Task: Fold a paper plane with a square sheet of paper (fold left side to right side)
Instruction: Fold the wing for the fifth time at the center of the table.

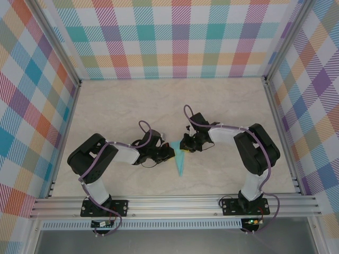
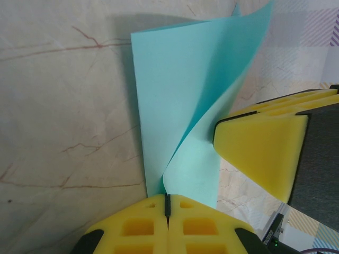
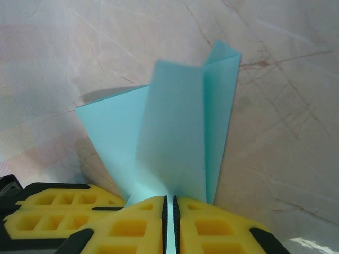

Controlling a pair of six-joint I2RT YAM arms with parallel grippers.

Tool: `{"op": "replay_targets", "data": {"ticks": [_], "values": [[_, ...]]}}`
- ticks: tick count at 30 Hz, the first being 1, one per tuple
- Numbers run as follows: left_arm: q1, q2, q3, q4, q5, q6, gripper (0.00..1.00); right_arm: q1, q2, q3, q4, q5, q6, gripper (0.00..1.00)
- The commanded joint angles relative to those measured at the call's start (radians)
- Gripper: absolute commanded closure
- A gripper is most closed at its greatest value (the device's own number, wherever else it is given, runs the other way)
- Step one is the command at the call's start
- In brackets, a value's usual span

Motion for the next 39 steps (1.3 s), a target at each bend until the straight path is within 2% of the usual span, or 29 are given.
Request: {"op": "replay_targets", "data": {"ticks": [1,10,14,18,20,23,27,31,39], "values": [[-0.006,0.000,0.004,-0.069,-0.037,0.028,1.00,0.003,0.029,0.026,-0.062,0.025,-0.025,0.86],[-0.006,-0.032,0.001,-0.070,-0.033,0.027,0.99,0.000,0.070,0.033,-0.140,0.041,-0.032,0.86],[-0.007,-0.119,0.005,-0.145,-0.056,0.049,0.90,0.000,0.085,0.027,-0.144,0.045,-0.027,0.86],[-0.007,-0.232,-0.009,-0.235,-0.085,0.075,0.75,-0.003,0.087,0.025,-0.144,0.047,-0.026,0.87],[-0.008,-0.277,-0.022,-0.260,-0.084,0.077,0.72,-0.002,0.087,0.025,-0.142,0.048,-0.025,0.87],[-0.031,-0.328,-0.037,-0.266,-0.055,0.073,0.71,-0.004,0.086,0.023,-0.139,0.048,-0.025,0.87],[-0.109,-0.338,-0.002,-0.259,-0.020,0.077,0.72,-0.003,0.084,0.023,-0.136,0.049,-0.025,0.87],[-0.158,-0.288,0.039,-0.237,-0.015,0.061,0.73,-0.004,0.085,0.023,-0.137,0.049,-0.026,0.87],[-0.169,-0.152,0.035,-0.122,0.011,0.027,0.76,-0.002,0.081,0.025,-0.137,0.048,-0.027,0.87]]}}
